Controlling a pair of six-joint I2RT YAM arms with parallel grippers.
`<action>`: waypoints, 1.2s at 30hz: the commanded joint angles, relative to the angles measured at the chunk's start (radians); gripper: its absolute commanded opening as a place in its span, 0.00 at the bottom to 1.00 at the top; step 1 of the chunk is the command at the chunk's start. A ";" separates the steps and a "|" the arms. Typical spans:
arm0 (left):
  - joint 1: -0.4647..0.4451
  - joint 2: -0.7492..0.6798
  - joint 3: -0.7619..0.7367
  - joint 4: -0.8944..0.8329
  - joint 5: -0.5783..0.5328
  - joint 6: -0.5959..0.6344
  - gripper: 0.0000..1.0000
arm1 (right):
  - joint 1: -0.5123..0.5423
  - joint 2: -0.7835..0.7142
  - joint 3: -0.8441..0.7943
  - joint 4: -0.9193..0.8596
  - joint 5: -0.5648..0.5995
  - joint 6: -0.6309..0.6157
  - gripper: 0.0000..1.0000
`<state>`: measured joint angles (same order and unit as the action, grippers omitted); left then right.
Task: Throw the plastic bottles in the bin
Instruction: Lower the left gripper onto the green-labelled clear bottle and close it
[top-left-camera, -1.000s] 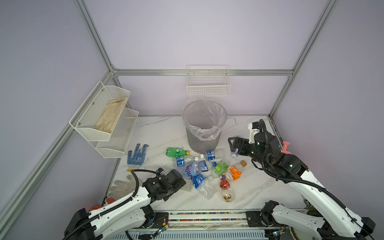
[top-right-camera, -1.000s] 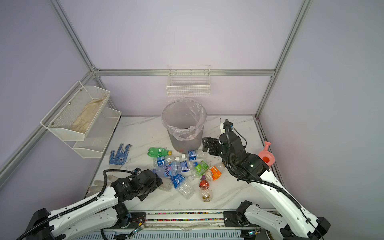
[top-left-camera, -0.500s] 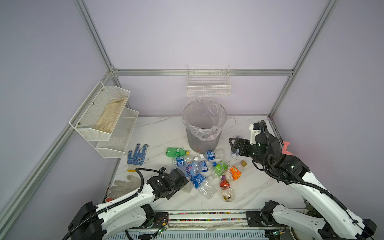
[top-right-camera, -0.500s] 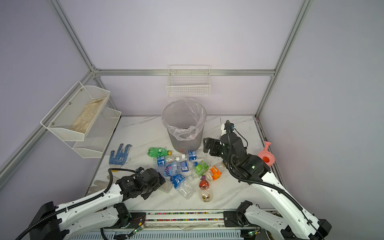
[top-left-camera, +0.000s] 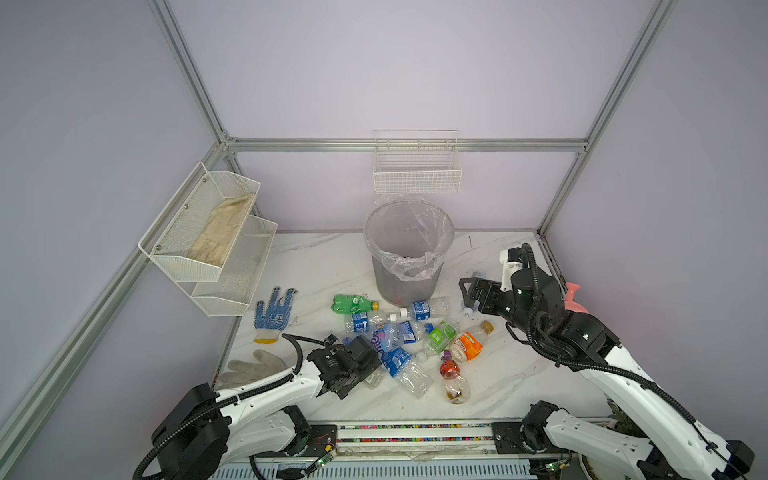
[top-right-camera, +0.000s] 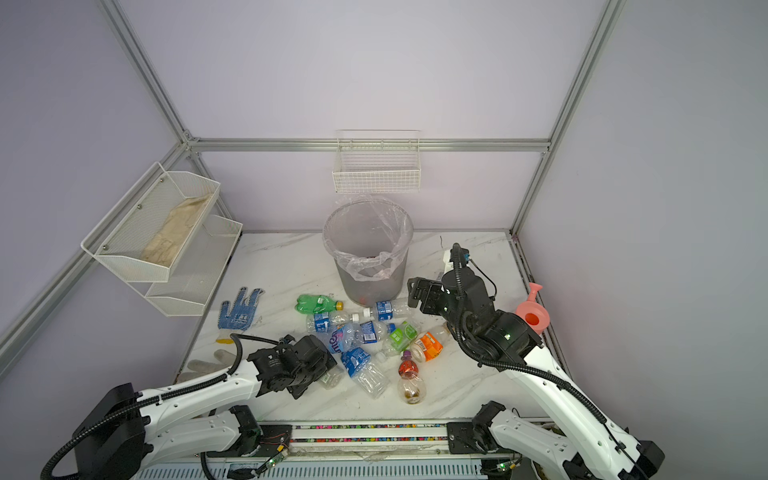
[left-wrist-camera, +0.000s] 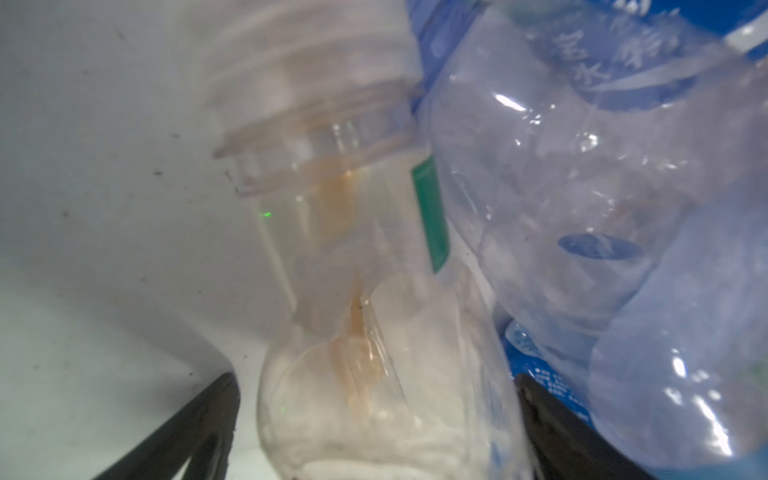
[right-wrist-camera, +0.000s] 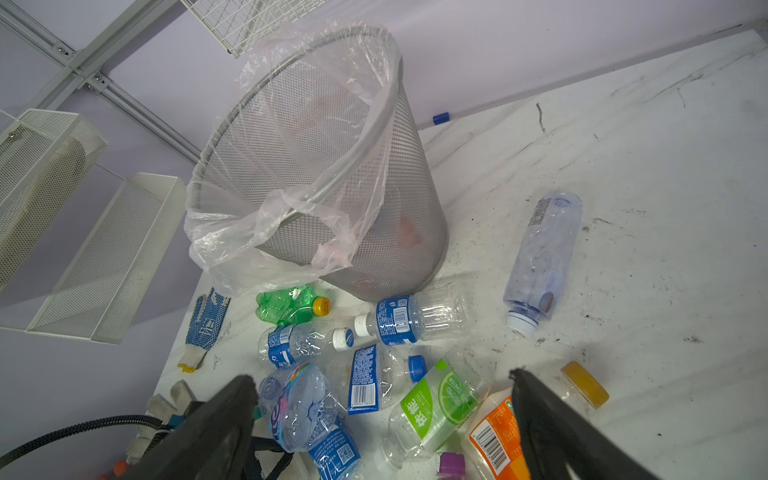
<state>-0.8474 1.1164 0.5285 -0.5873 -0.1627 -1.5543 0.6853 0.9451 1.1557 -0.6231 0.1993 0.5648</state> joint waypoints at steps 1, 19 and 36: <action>-0.004 0.022 0.025 0.016 0.026 -0.034 1.00 | 0.001 -0.020 -0.009 -0.018 0.023 0.010 0.97; -0.006 -0.073 -0.030 0.016 0.001 -0.041 0.47 | 0.001 -0.031 -0.013 -0.030 0.036 0.024 0.97; -0.007 -0.204 0.085 -0.158 -0.080 0.015 0.32 | 0.001 -0.045 -0.028 -0.040 0.040 0.044 0.97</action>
<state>-0.8516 0.9413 0.5285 -0.6853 -0.1959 -1.5681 0.6853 0.9085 1.1461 -0.6411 0.2218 0.5915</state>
